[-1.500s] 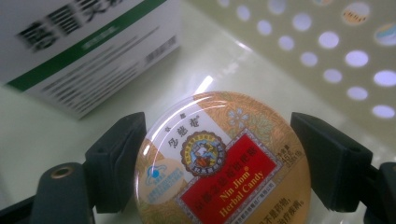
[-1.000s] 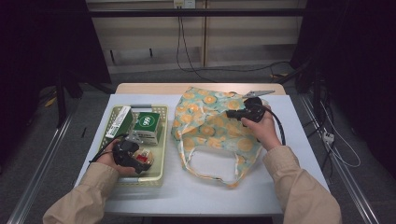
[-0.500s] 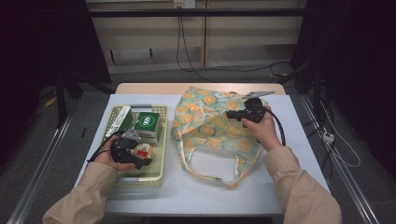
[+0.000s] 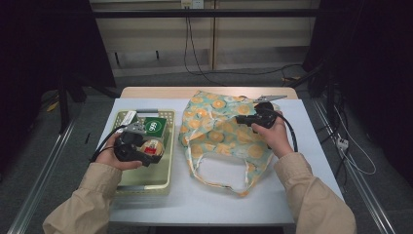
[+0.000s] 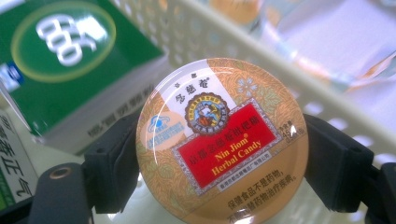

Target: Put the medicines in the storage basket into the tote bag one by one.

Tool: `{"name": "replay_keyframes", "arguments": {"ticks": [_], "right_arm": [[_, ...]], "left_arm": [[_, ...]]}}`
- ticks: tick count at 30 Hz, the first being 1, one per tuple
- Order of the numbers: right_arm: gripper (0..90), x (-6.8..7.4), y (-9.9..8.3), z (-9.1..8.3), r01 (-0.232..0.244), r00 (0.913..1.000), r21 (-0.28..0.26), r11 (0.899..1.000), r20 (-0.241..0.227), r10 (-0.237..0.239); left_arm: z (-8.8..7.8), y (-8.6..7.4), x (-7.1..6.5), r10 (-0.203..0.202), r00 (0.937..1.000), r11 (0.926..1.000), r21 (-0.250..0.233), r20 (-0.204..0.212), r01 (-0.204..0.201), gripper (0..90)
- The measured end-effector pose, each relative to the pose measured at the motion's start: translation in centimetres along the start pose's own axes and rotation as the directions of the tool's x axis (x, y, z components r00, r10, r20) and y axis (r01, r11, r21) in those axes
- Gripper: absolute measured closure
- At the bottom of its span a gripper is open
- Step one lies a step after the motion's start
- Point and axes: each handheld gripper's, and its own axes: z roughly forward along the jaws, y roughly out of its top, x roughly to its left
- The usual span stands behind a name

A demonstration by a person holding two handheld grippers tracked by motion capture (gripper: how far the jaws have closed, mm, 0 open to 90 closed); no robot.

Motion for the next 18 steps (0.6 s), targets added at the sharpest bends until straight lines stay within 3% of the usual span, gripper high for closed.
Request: {"name": "replay_keyframes", "arguments": {"ticks": [5, 9, 13, 18], "right_arm": [[90.0, -0.1, 0.0, 0.0, -0.010, 0.9999, 0.000, 1.000, 0.002, 0.010], [90.0, -0.2, 0.0, -0.1, -0.008, 1.0000, 0.001, 1.000, 0.002, 0.008], [90.0, -0.2, 0.0, -0.1, -0.006, 1.0000, 0.001, 1.000, 0.001, 0.006], [90.0, -0.1, -0.1, 0.1, -0.010, 0.9999, 0.003, 1.000, -0.006, 0.010]], "left_arm": [[-1.3, 2.3, -1.4, 0.011, 0.9999, 0.9985, -0.053, 0.012, -0.011, 20.8], [-1.1, 4.5, -3.4, 0.027, 0.9989, 0.9954, -0.093, 0.037, -0.024, 20.8], [0.3, 6.7, -5.7, 0.062, 0.9956, 0.9919, -0.115, 0.070, -0.054, 20.7], [3.6, 8.6, -7.6, 0.059, 0.9934, 0.9901, -0.133, 0.098, -0.045, 20.7]]}}
